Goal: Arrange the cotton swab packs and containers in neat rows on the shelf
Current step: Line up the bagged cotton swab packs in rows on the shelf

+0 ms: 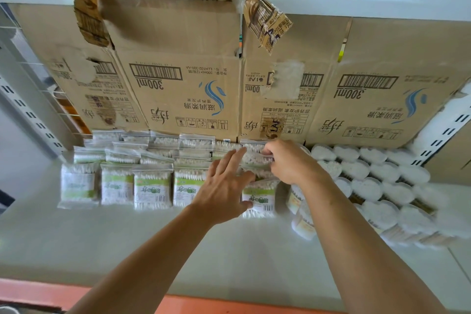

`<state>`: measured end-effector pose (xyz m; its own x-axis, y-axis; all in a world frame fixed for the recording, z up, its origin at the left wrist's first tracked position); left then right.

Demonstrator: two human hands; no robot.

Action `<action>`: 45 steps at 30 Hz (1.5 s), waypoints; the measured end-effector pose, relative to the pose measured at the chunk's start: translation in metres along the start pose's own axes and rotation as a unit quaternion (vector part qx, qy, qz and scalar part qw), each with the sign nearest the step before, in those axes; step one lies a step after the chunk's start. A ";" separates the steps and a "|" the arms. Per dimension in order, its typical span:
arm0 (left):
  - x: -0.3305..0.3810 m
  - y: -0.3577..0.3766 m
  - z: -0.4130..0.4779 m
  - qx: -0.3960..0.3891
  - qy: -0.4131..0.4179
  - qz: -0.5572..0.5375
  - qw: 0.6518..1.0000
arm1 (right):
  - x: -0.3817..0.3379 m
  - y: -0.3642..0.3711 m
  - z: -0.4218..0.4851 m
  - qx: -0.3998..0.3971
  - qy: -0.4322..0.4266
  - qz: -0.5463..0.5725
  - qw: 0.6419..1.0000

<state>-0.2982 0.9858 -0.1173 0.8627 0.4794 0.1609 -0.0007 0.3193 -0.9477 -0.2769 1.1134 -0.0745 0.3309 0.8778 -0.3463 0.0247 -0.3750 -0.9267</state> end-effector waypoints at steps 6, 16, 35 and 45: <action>0.003 0.005 0.009 -0.080 0.005 -0.001 0.997 | 0.001 0.002 0.001 -0.025 0.009 -0.003 1.000; 0.006 0.003 0.007 -0.019 0.037 -0.002 0.999 | 0.005 -0.011 0.021 0.097 -0.003 0.050 0.994; 0.005 0.003 0.003 -0.013 0.026 -0.017 0.999 | 0.006 -0.010 0.029 0.132 0.019 0.015 0.991; 0.005 0.004 0.004 -0.029 0.030 -0.007 0.999 | 0.007 -0.058 -0.005 0.183 -0.041 0.165 0.968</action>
<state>-0.2954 0.9928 -0.1194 0.8908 0.4255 0.1594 0.0393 0.2774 -0.9599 -0.2714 1.1400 -0.0225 0.1875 0.7545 -0.6289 -0.4107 -0.5214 -0.7480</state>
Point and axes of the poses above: each hand's wrist, its own z-axis towards the middle knuckle, its own y-axis out of the palm, x = y × z, the point moved 7 cm from there along z, towards the middle knuckle
